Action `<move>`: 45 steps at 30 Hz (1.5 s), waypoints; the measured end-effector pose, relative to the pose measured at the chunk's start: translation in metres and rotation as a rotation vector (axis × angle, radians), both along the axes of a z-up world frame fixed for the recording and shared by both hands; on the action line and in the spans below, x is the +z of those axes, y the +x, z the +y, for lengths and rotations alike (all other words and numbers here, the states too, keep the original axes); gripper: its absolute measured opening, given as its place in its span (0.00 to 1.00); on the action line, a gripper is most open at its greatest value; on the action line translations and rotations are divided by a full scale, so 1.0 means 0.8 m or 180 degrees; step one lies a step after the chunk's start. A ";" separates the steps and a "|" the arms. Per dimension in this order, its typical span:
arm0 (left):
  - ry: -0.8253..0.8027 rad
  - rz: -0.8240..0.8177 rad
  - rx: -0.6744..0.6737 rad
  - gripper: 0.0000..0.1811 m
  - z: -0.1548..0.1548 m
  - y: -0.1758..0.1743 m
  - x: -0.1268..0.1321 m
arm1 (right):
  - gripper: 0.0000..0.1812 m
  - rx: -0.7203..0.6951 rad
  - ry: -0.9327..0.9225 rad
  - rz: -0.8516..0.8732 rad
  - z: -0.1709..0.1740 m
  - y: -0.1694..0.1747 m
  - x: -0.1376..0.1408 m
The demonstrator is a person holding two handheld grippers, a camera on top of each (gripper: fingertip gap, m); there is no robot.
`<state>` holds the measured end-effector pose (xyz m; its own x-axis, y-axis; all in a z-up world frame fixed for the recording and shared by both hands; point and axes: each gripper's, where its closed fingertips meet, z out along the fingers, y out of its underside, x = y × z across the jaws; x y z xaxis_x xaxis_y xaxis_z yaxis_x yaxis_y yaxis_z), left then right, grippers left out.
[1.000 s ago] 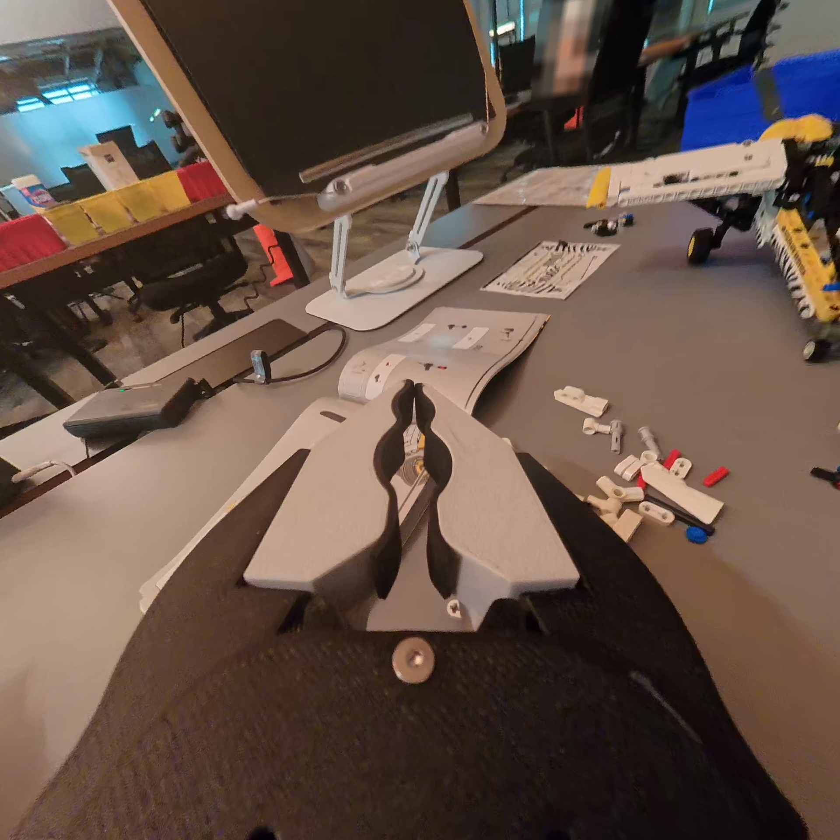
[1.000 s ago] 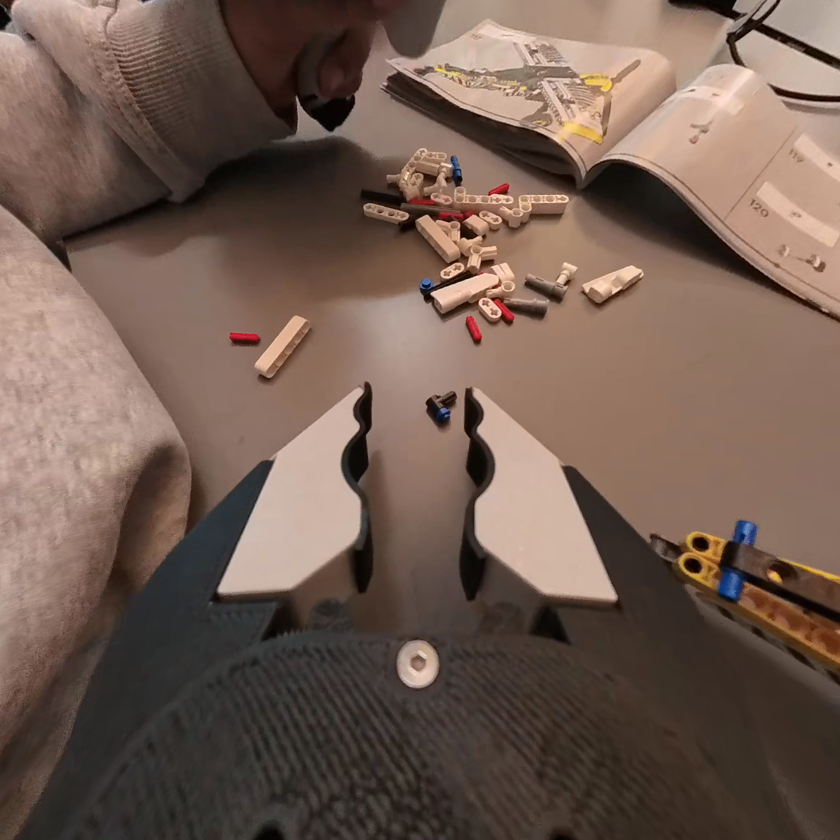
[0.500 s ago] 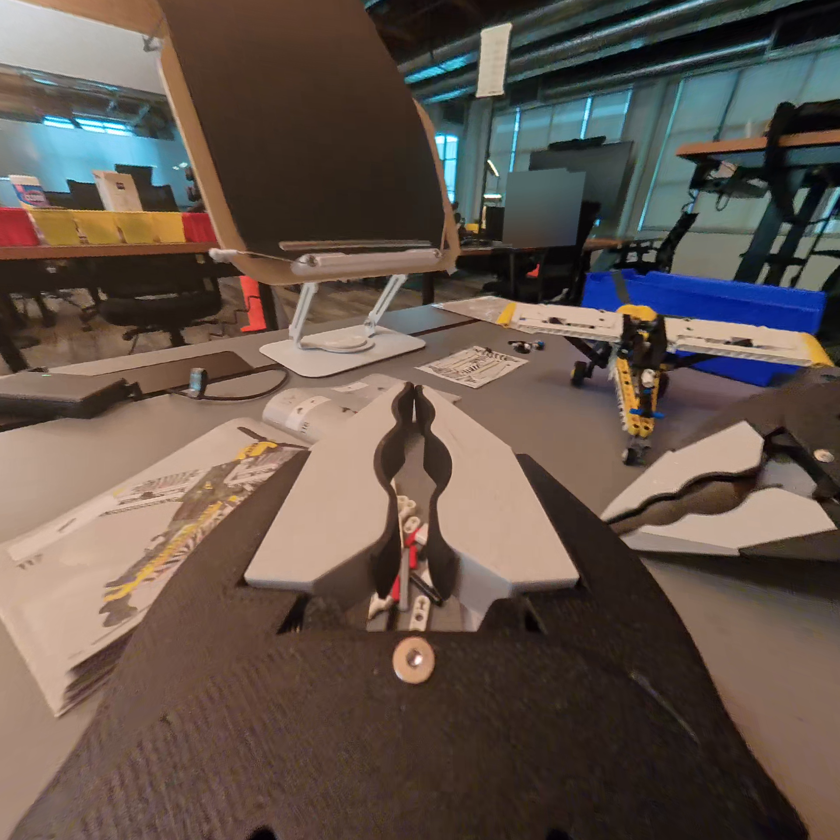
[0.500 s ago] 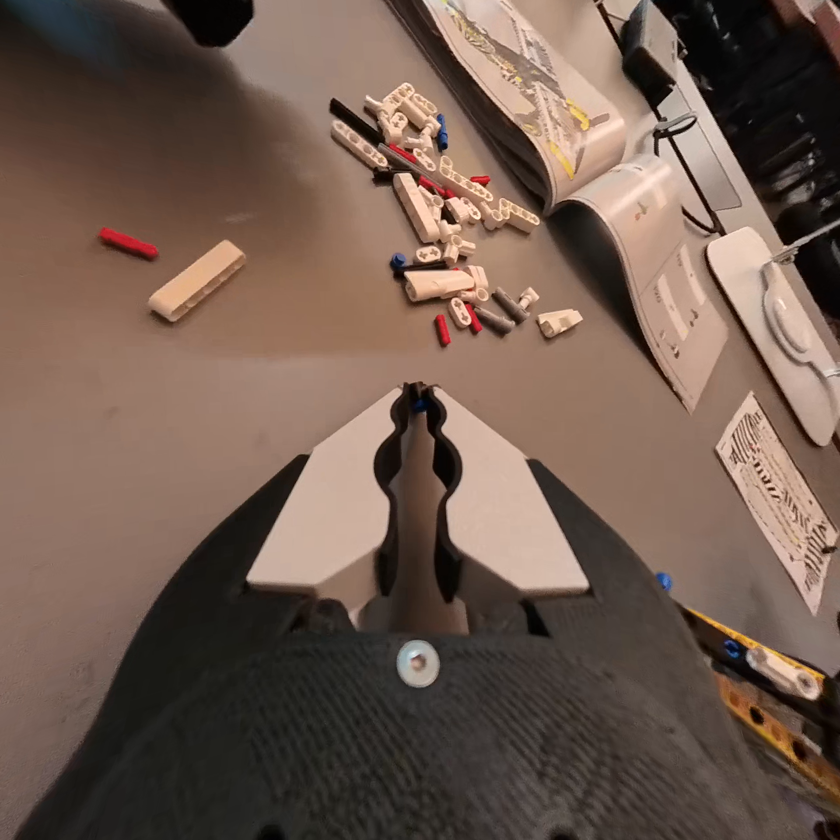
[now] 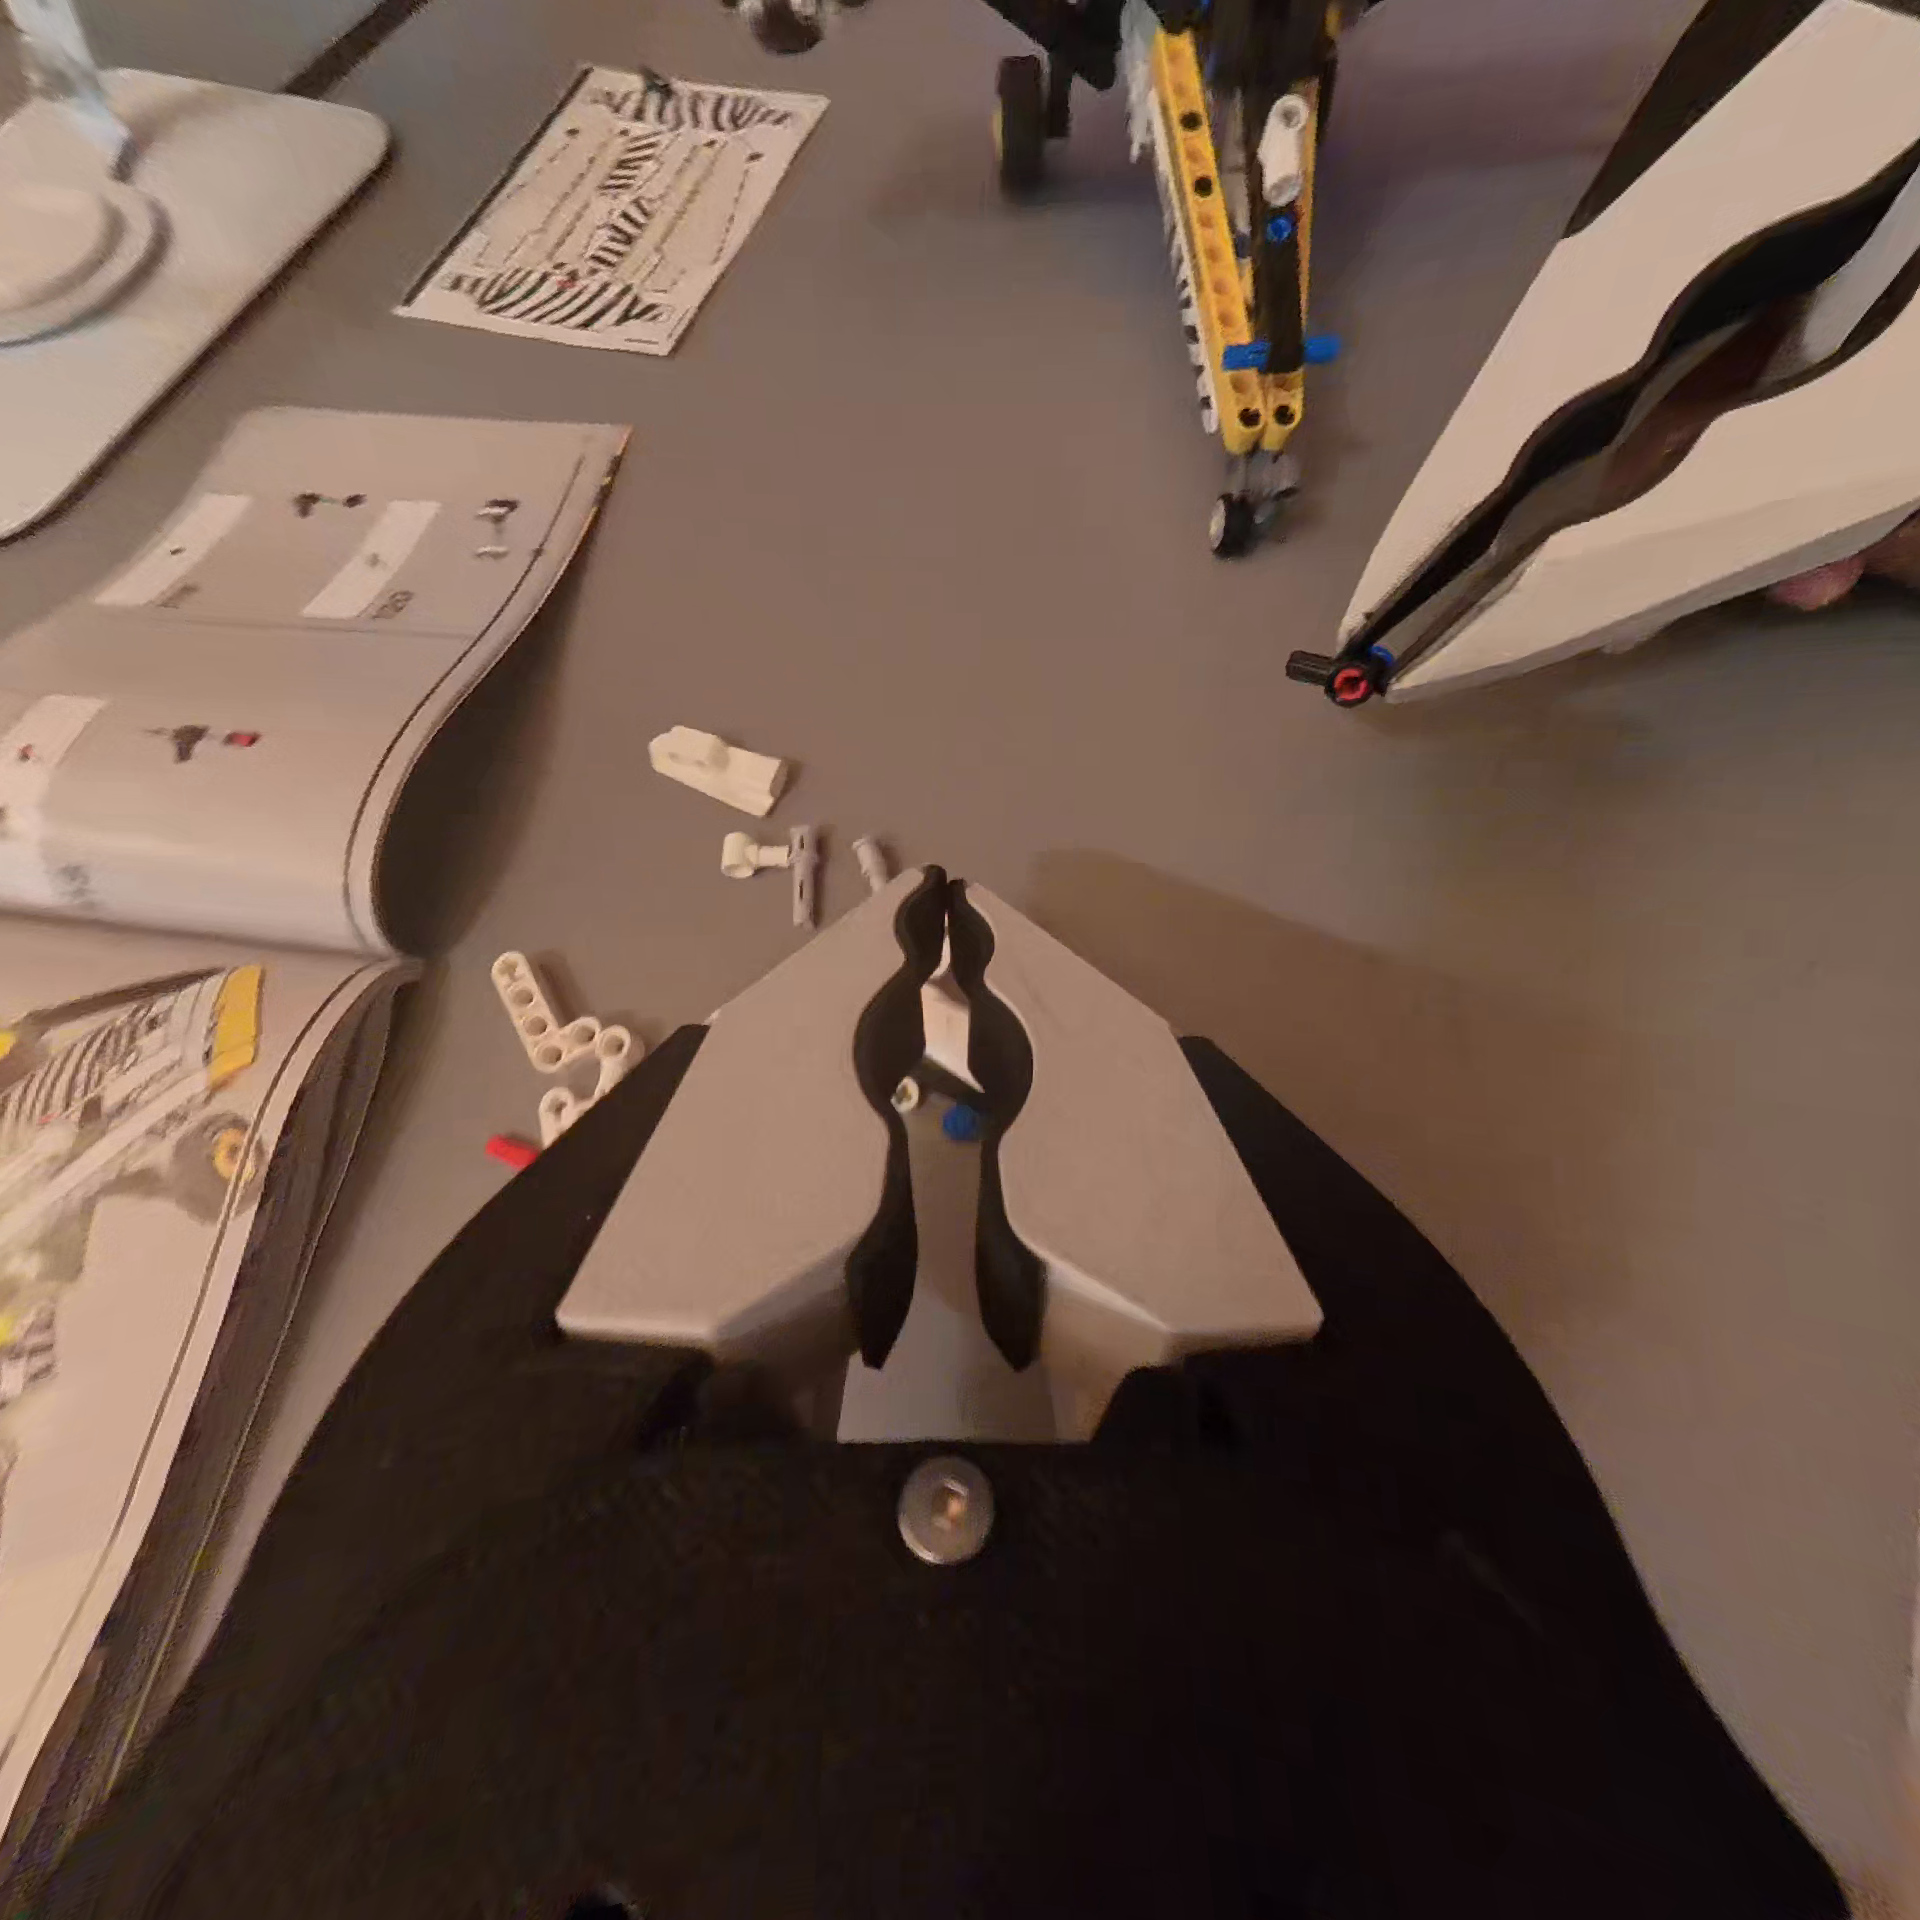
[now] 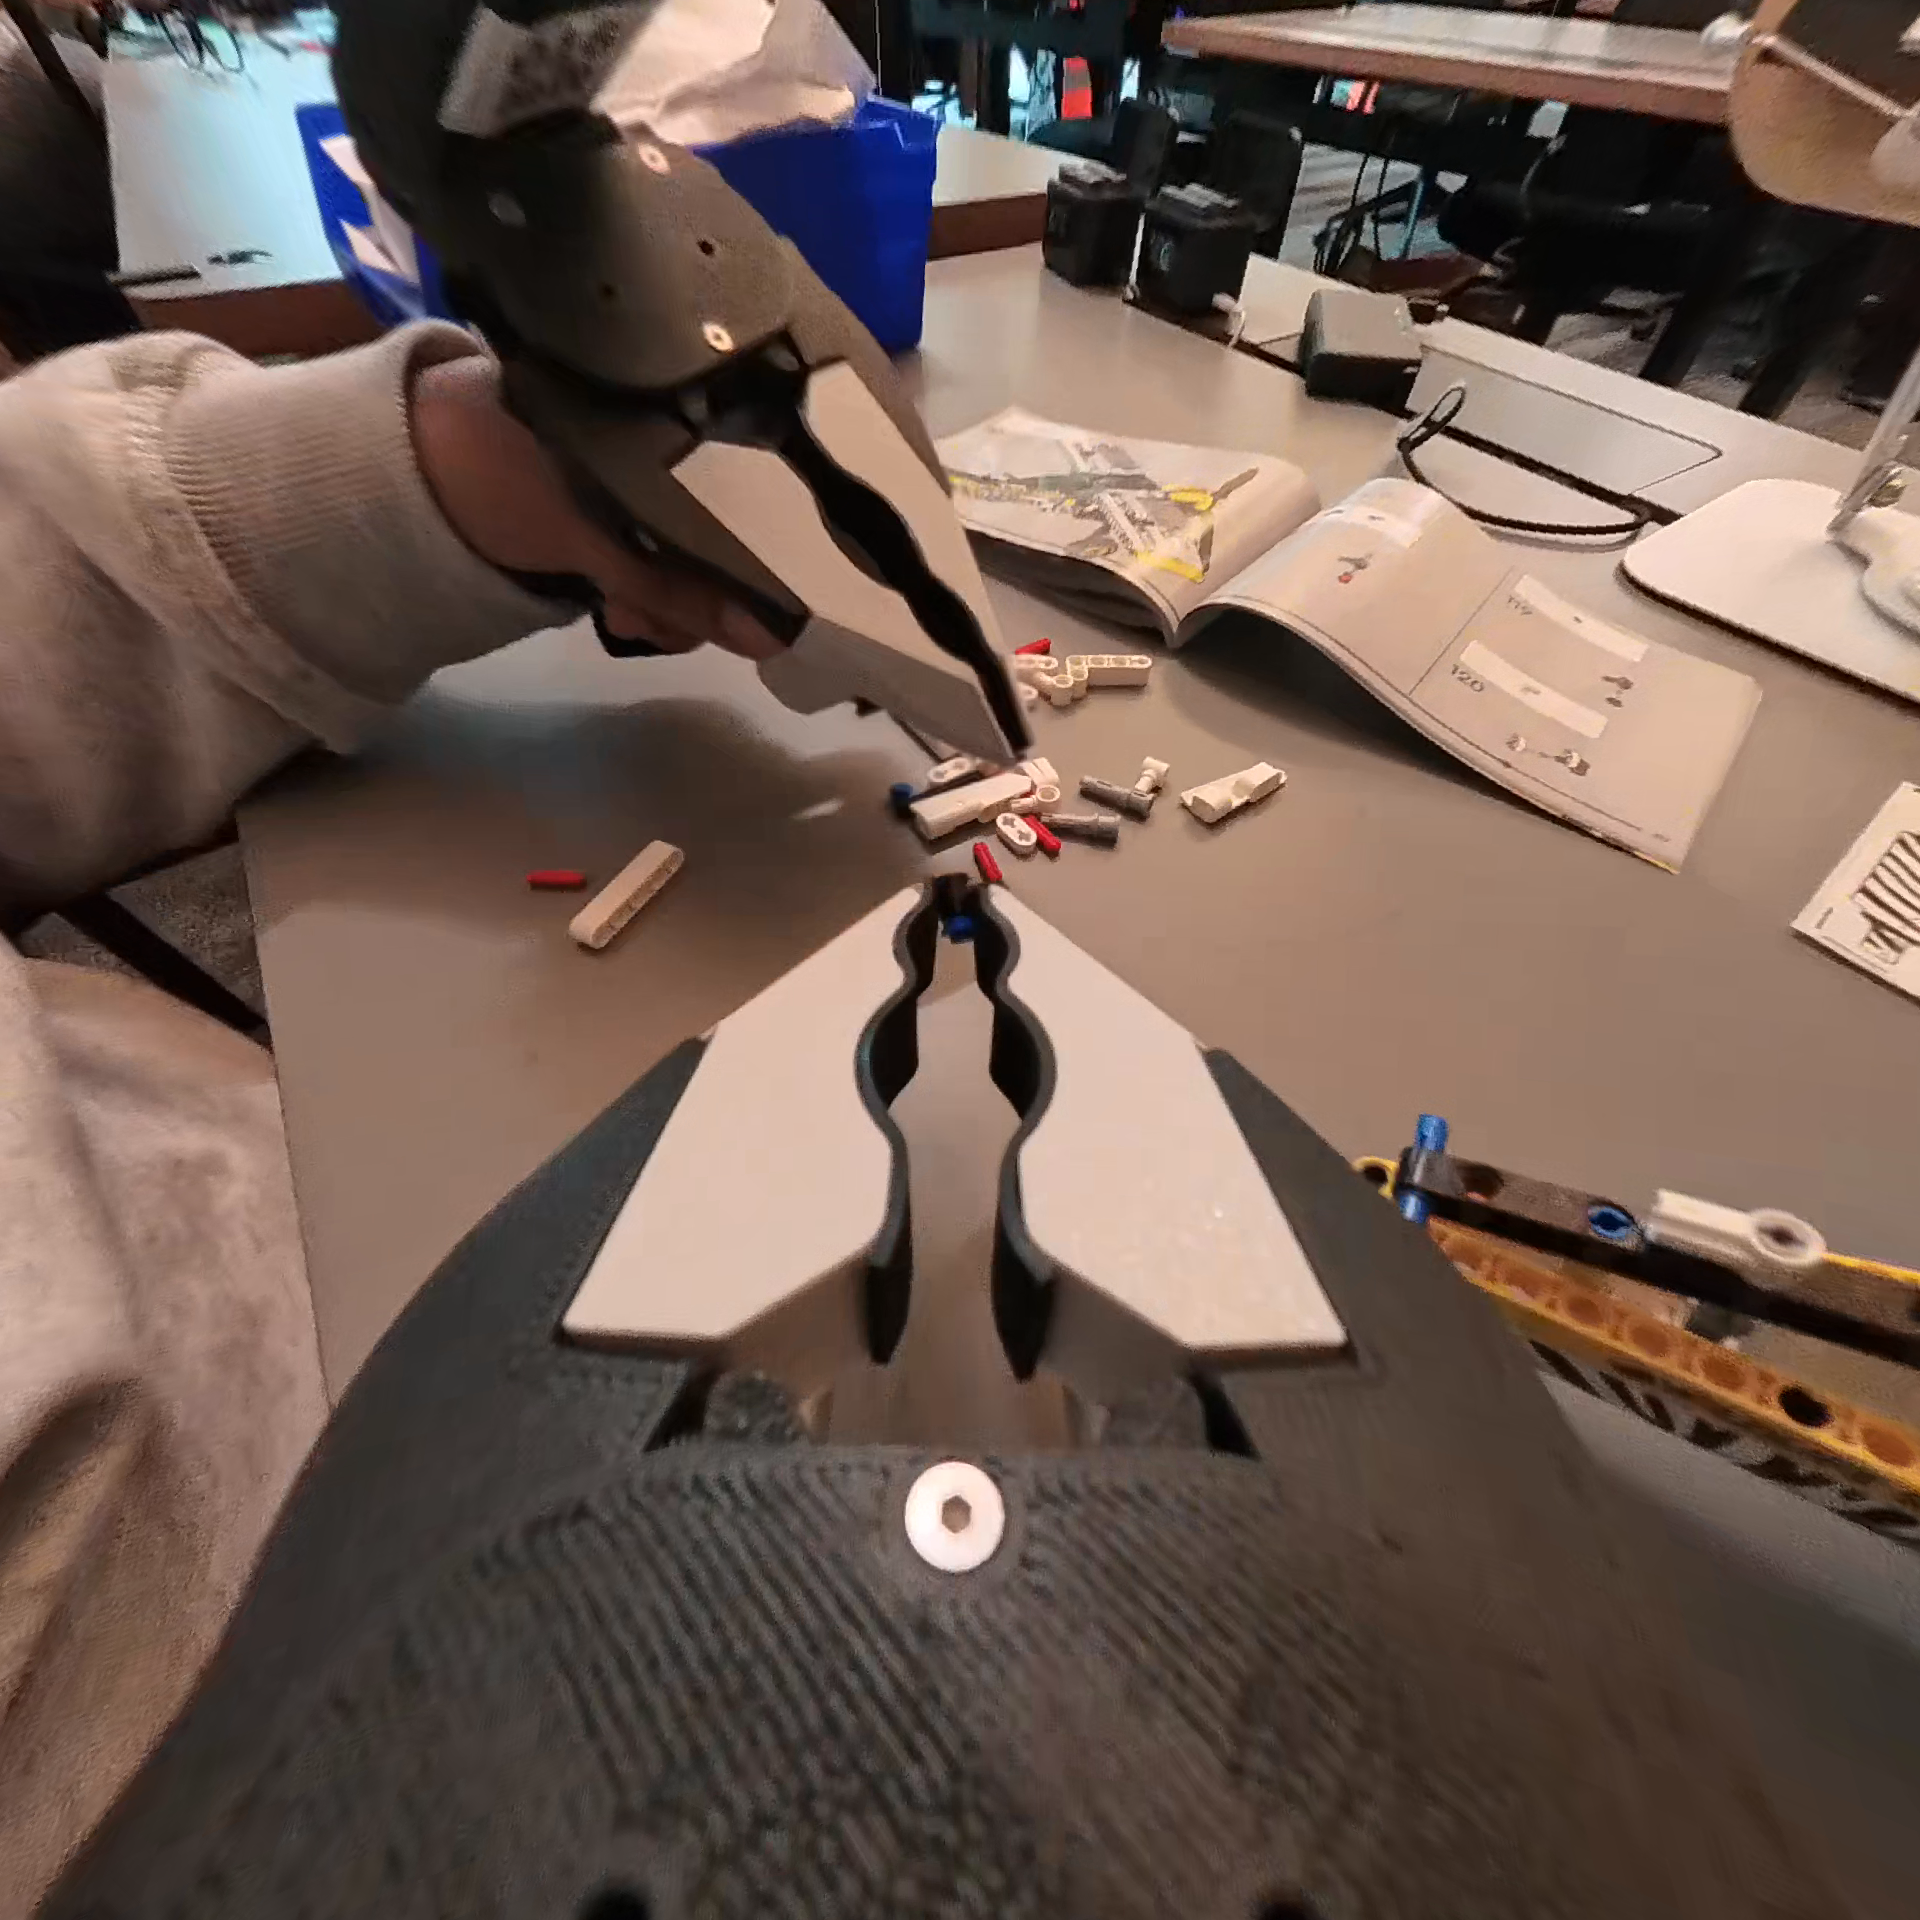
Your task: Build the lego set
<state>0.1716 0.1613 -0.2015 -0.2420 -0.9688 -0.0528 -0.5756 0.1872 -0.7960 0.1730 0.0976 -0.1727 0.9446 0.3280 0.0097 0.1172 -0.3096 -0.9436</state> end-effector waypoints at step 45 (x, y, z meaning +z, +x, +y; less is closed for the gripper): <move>-0.2429 -0.1079 -0.1785 0.22 -0.147 -0.034 0.104 | 0.02 0.1447 0.0518 0.2079 -0.058 -0.044 0.076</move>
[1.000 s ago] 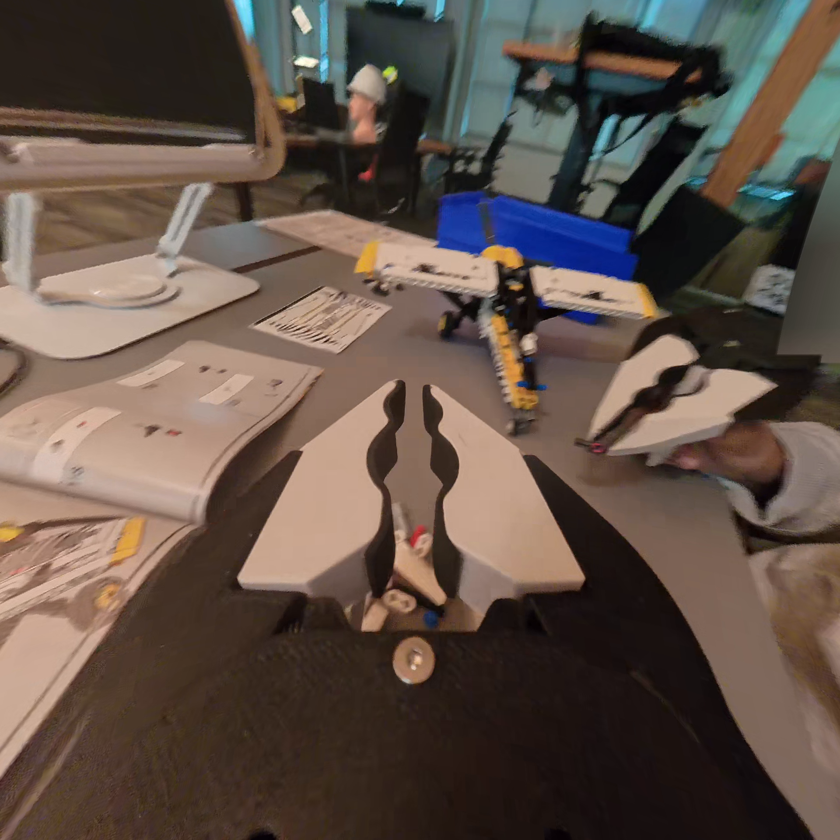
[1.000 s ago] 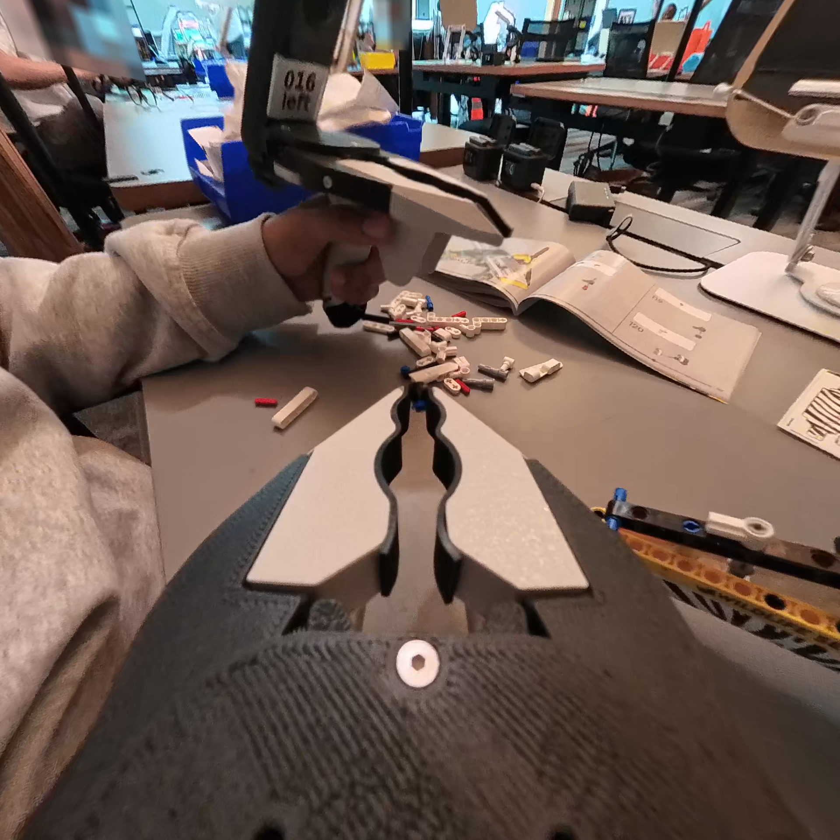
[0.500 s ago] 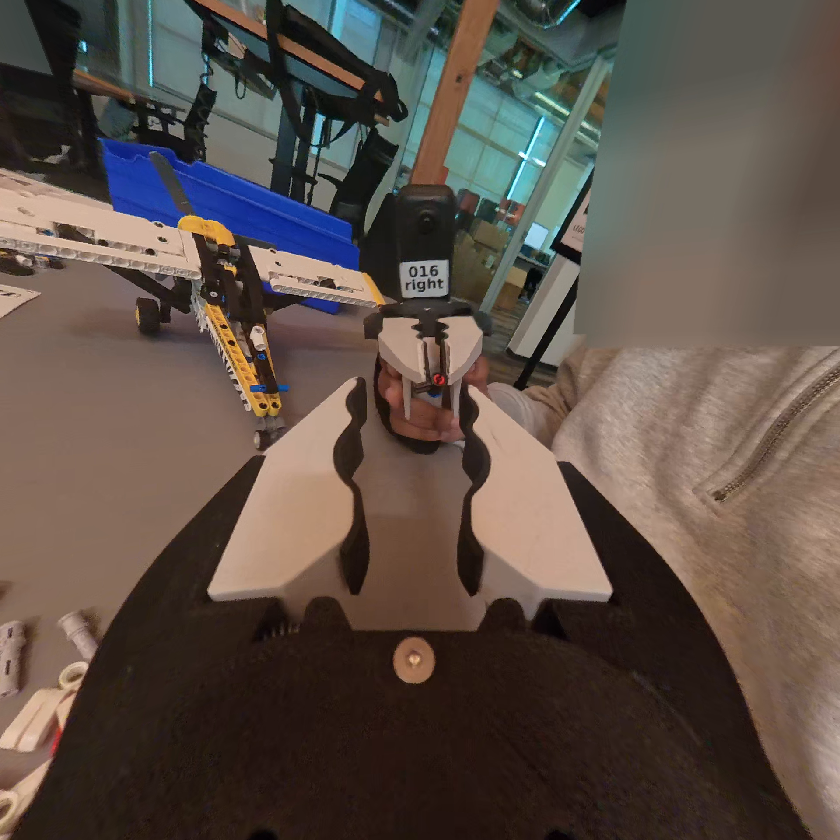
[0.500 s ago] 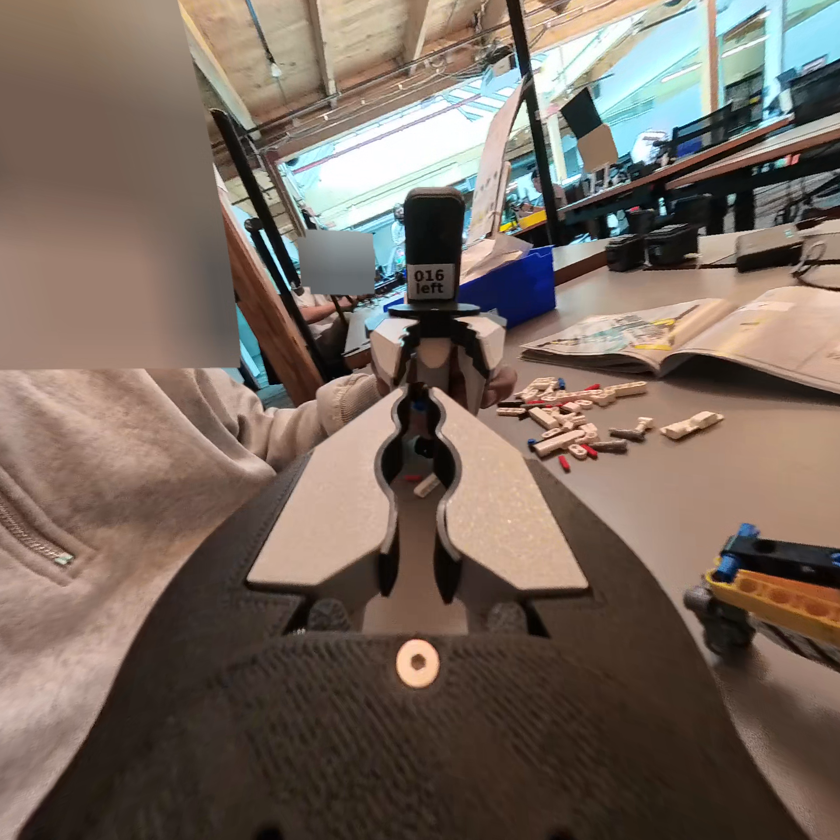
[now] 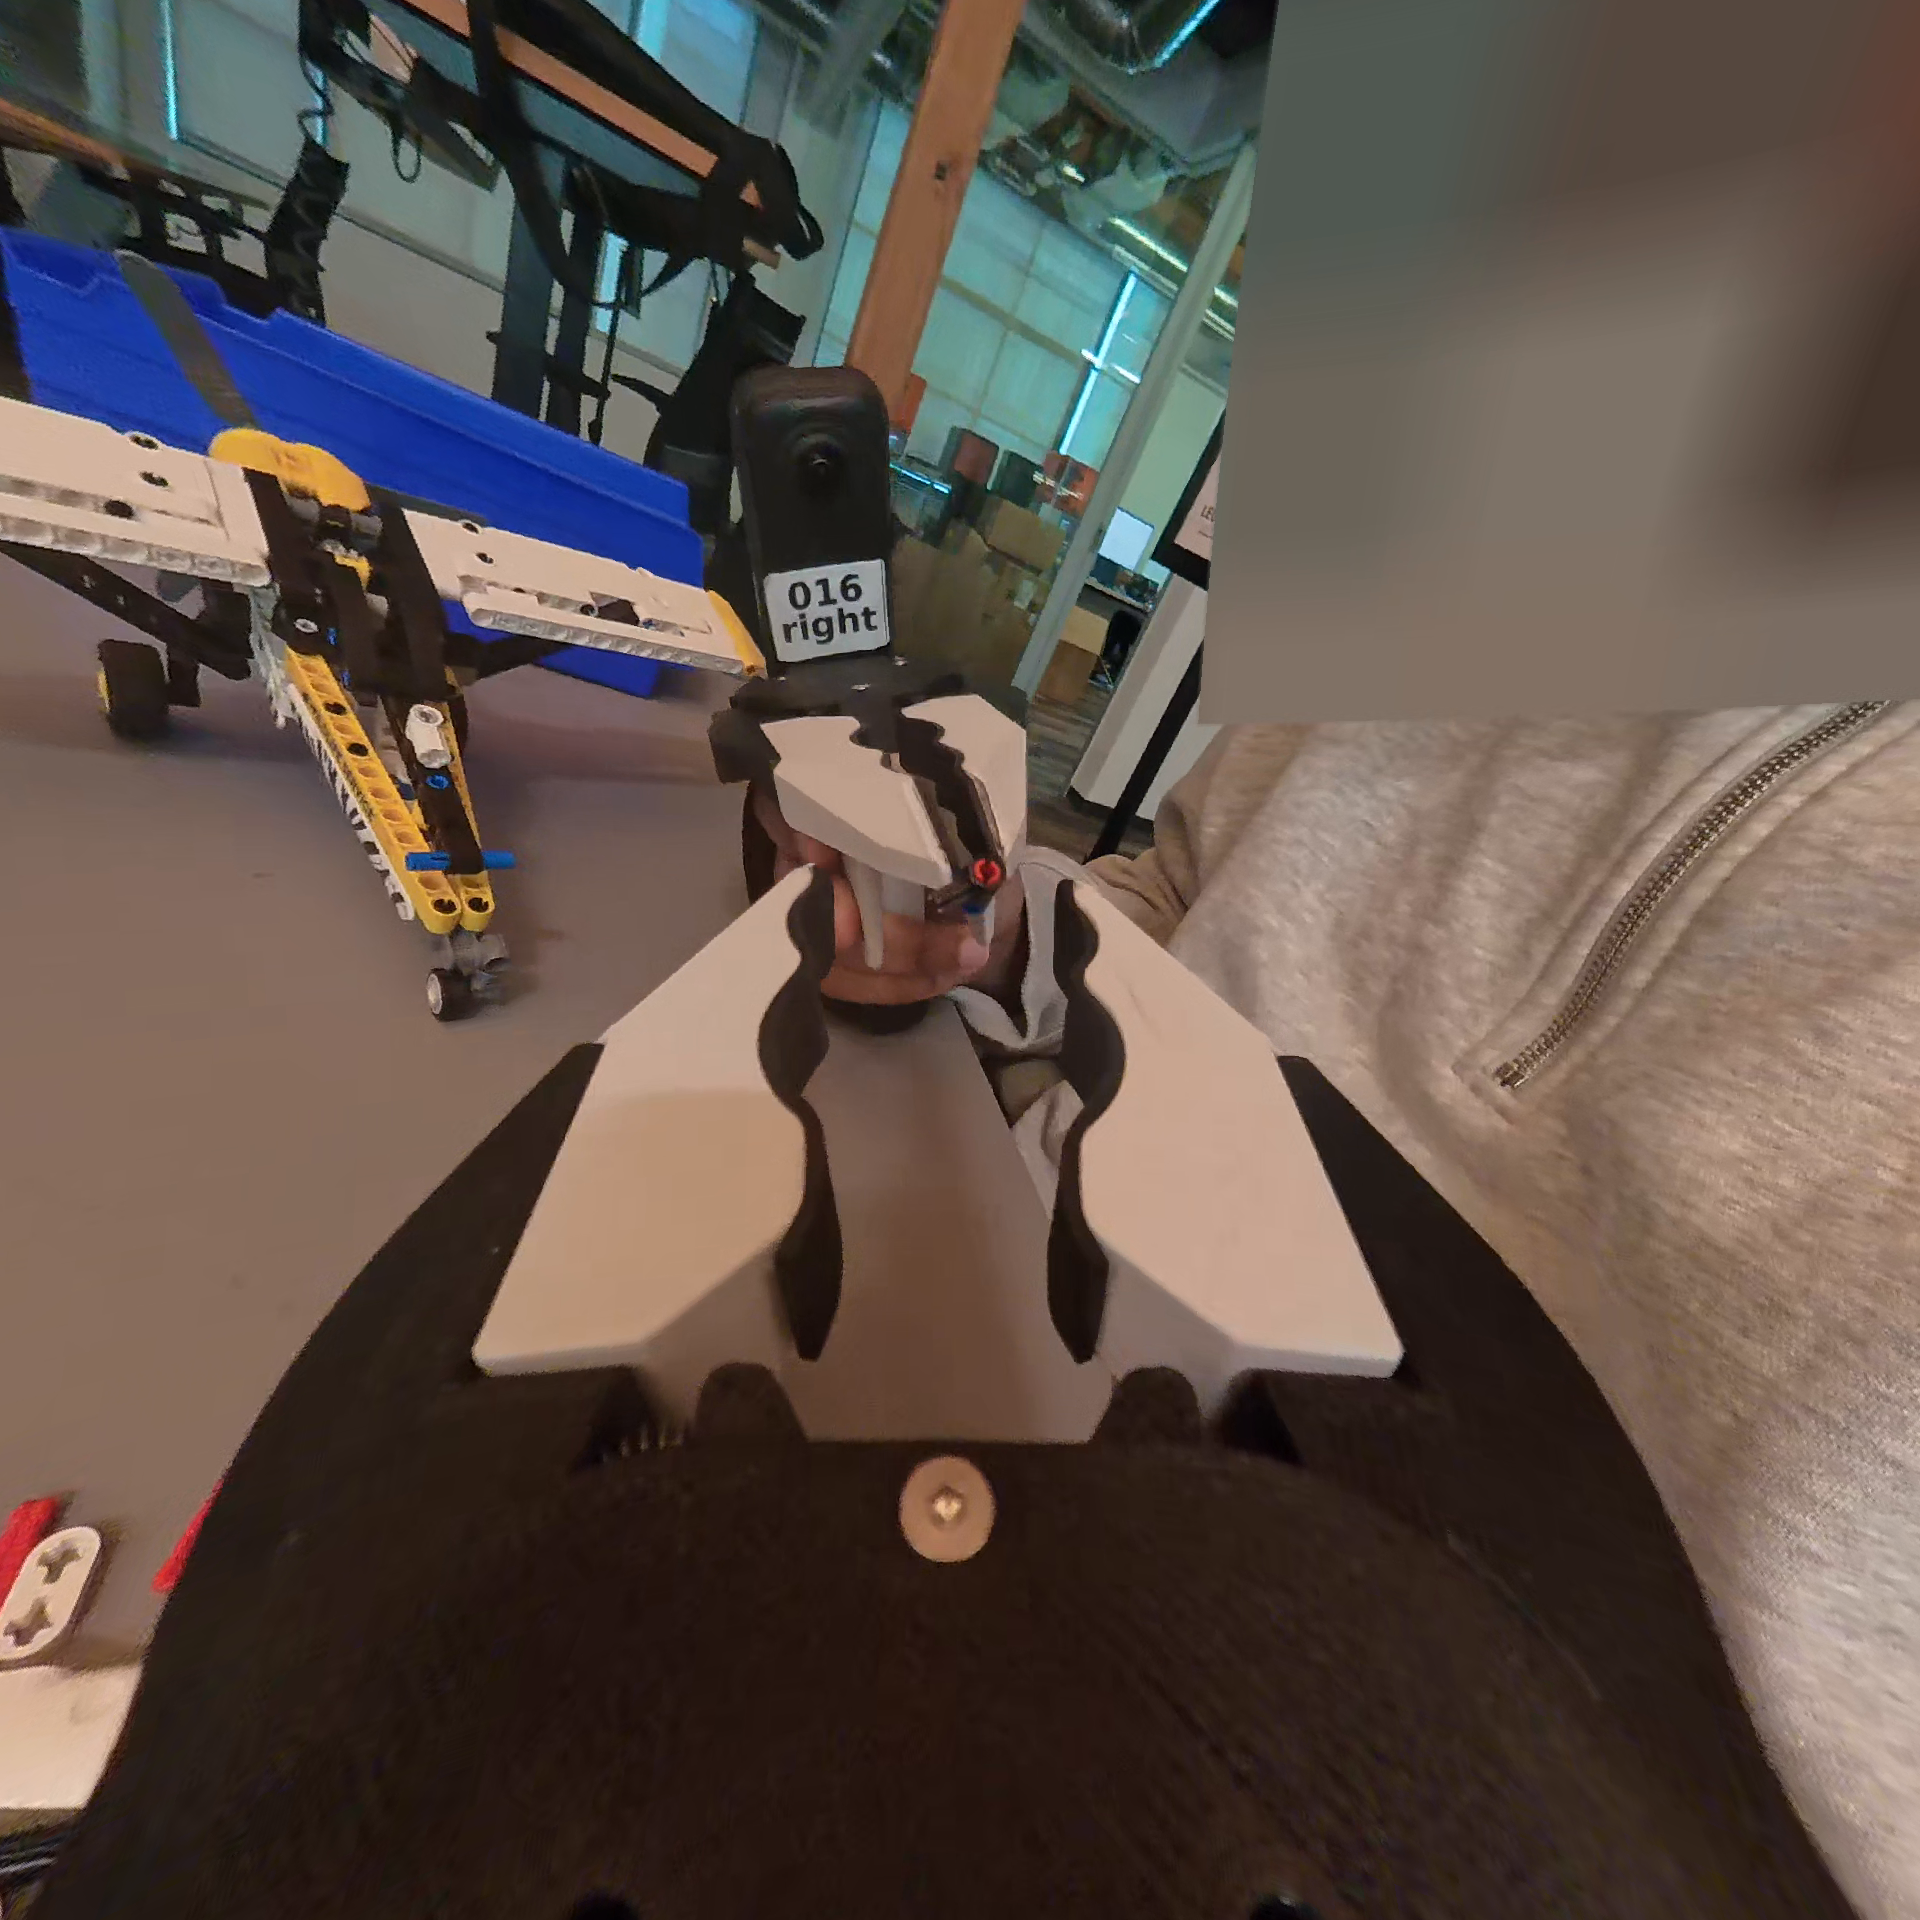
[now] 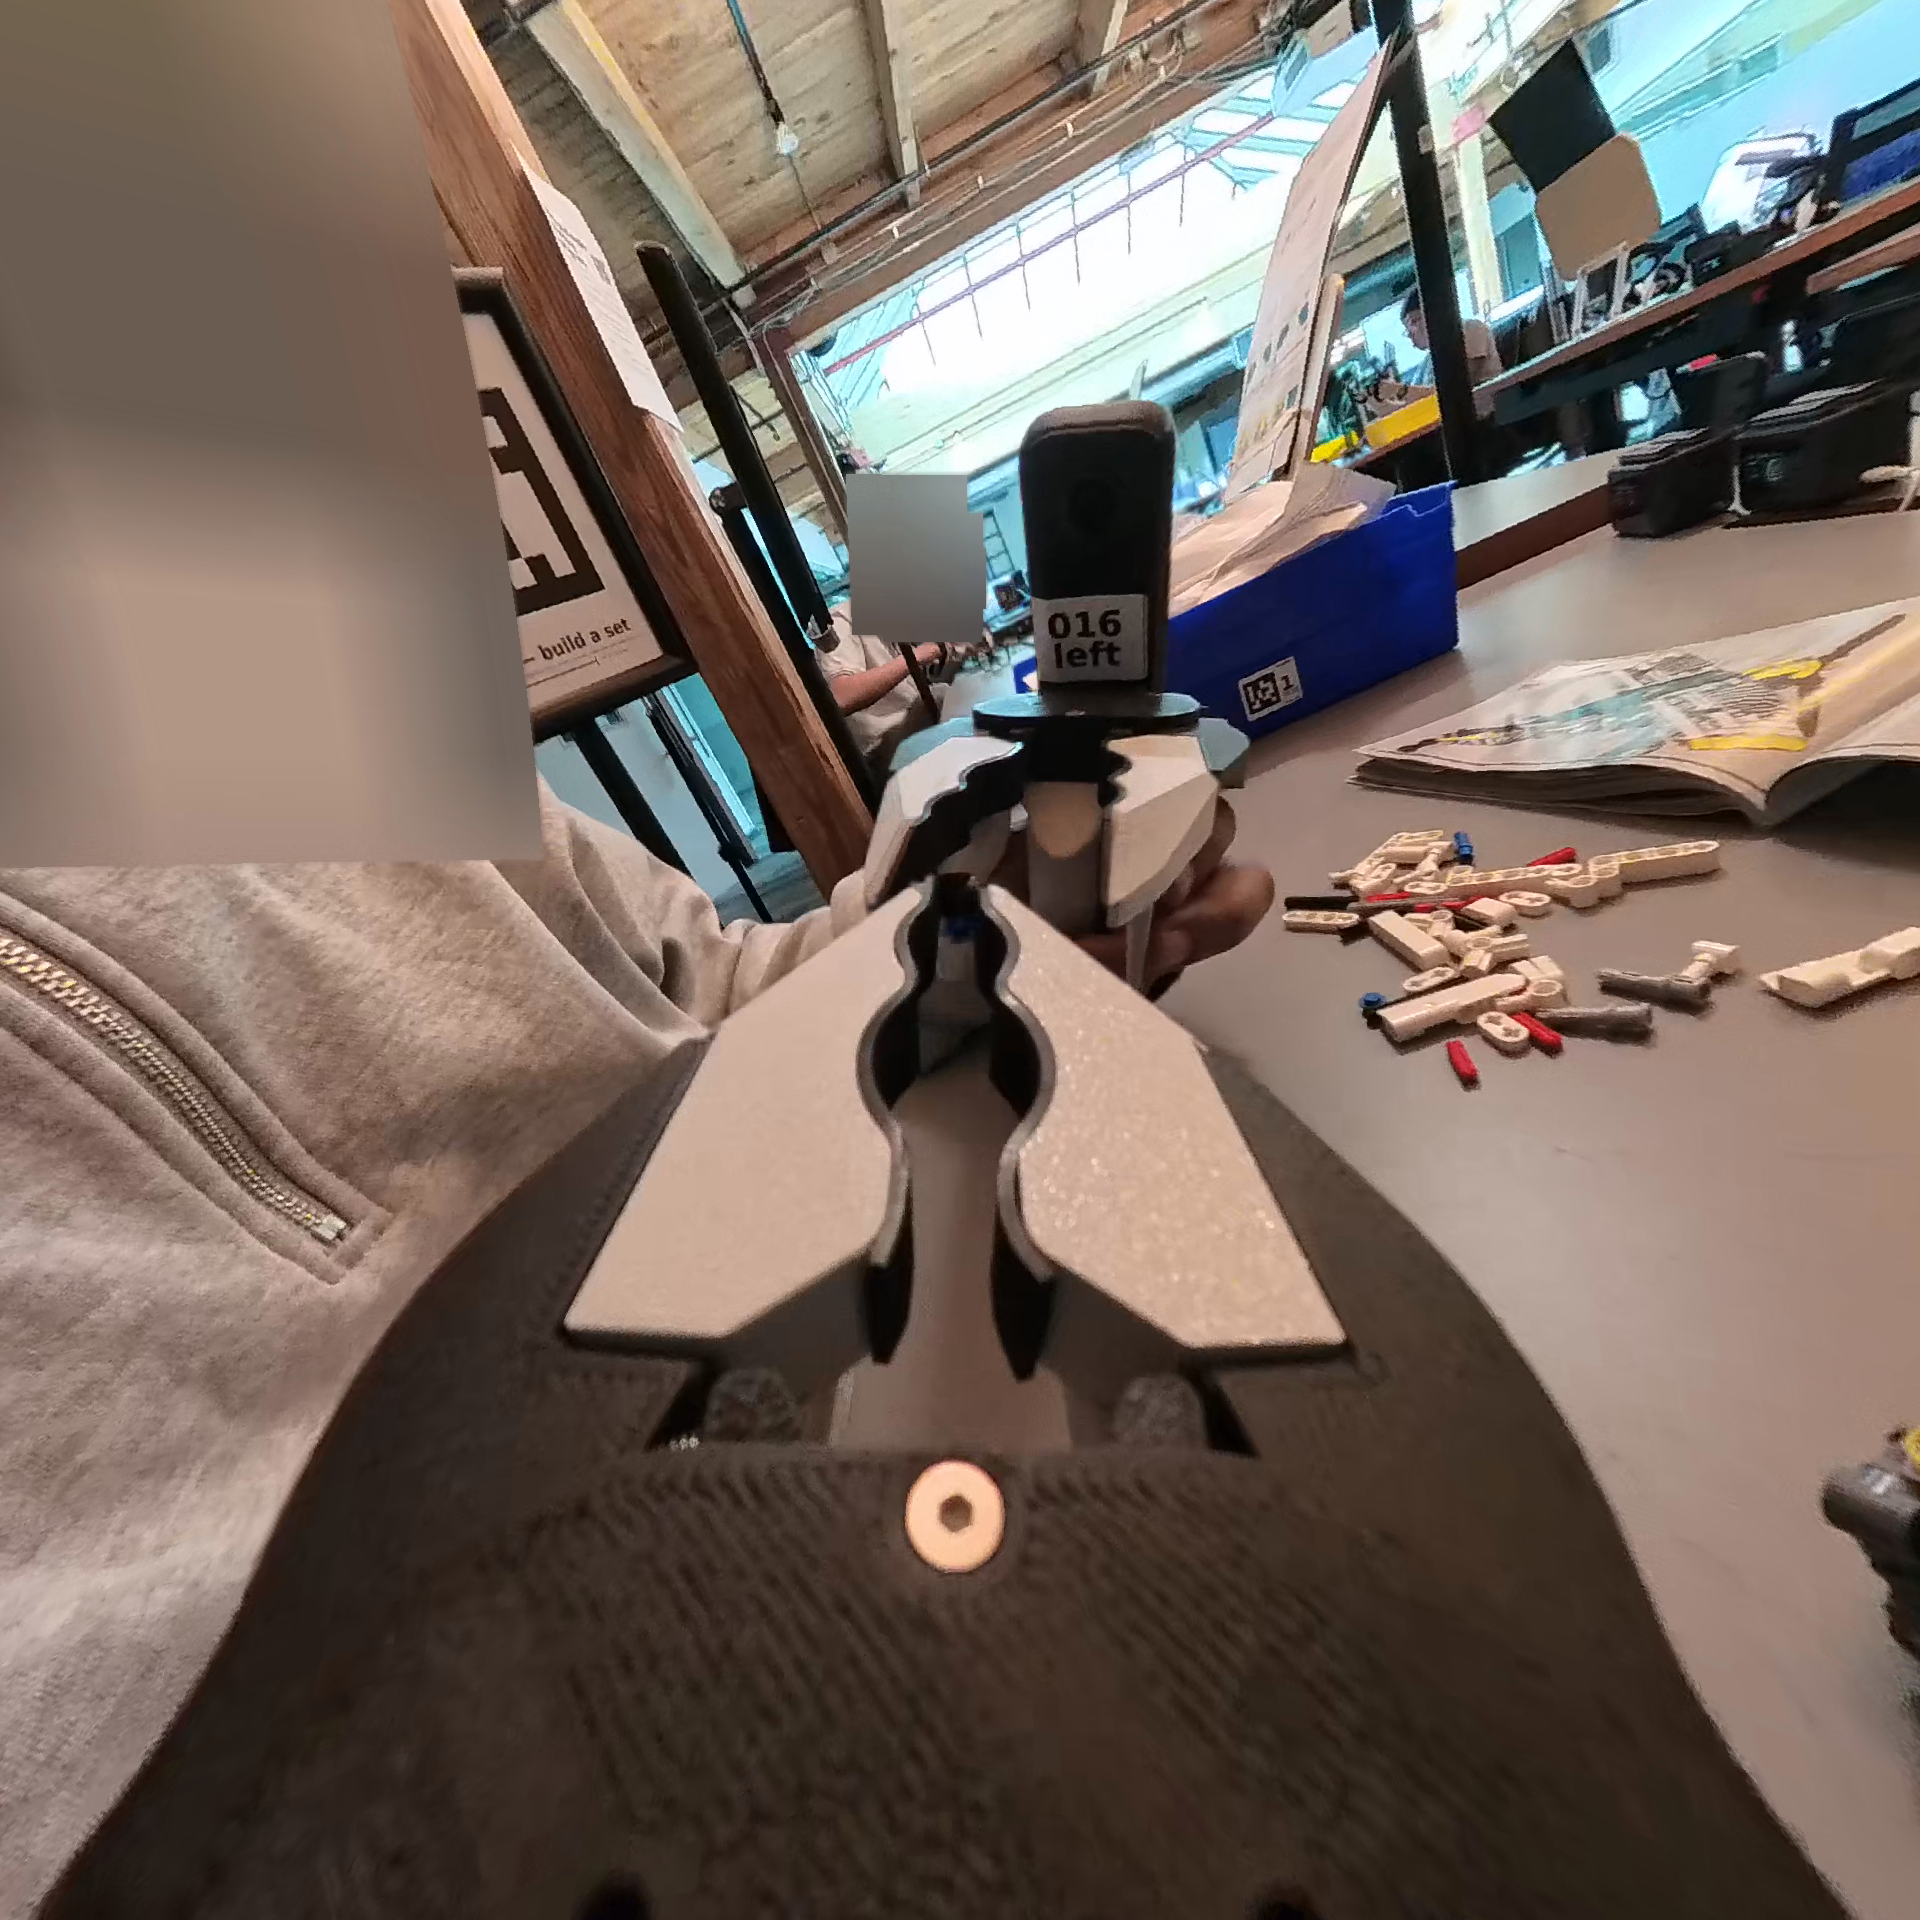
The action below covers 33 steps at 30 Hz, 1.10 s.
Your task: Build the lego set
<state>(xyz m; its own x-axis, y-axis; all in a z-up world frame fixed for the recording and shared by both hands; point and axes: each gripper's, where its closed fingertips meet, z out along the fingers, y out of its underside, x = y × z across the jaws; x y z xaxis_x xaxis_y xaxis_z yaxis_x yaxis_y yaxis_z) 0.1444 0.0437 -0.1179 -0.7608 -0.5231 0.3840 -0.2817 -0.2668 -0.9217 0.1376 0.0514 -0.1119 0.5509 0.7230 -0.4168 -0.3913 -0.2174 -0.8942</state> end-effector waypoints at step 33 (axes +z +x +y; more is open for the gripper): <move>0.0296 0.0118 0.0430 0.00 0.020 0.018 -0.018 | 0.00 -0.0524 -0.0413 0.0510 0.024 0.048 -0.011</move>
